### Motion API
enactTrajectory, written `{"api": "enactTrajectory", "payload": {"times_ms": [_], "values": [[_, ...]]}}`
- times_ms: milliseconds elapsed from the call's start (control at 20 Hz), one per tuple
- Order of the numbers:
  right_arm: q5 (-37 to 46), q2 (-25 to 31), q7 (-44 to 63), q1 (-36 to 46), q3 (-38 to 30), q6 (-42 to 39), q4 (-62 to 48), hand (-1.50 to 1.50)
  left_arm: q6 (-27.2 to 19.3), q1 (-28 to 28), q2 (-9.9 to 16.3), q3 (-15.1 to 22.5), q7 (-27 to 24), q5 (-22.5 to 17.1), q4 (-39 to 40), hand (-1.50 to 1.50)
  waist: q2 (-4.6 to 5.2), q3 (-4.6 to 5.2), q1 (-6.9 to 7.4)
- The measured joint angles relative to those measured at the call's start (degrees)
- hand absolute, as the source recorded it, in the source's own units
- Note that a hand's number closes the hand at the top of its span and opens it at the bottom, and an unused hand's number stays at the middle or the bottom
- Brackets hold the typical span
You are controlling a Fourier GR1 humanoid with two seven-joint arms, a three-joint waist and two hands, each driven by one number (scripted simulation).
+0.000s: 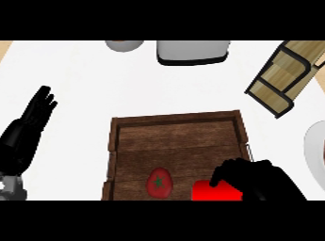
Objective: Pick the can from the tray and place it in the tiered shelf
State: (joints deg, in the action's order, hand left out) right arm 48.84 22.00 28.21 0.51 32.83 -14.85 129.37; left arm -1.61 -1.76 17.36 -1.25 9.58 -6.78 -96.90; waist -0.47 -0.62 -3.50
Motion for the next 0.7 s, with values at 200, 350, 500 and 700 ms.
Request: {"api": "enactTrajectory", "payload": {"times_ms": [200, 350, 500, 700], "values": [[-4.51, 4.10, -9.23, -4.42, -9.28, 3.95, 3.55, 1.50, 0.17, 0.67, 0.27, -0.65, -0.03, -0.41, -0.54, 0.00, 0.03, 0.03, -0.32], [-7.83, 5.64, -15.71, -6.96, -16.78, 6.09, 3.63, 1.50, 0.29, 1.09, 0.26, -0.56, -0.03, -0.37, -0.99, 0.00, 0.04, 0.09, -0.40], [-14.69, 6.55, -21.26, -8.55, -25.19, 6.88, 2.79, 1.50, 0.76, 1.32, 0.58, -0.73, -0.19, -0.45, -0.93, 0.00, 0.15, 0.16, -0.12], [-29.90, 9.21, -25.96, -9.98, -38.75, 3.79, 2.37, 1.50, 1.26, 0.71, 0.81, -0.72, 0.55, -0.74, -1.50, 0.00, 0.17, 0.34, 0.66]]}}
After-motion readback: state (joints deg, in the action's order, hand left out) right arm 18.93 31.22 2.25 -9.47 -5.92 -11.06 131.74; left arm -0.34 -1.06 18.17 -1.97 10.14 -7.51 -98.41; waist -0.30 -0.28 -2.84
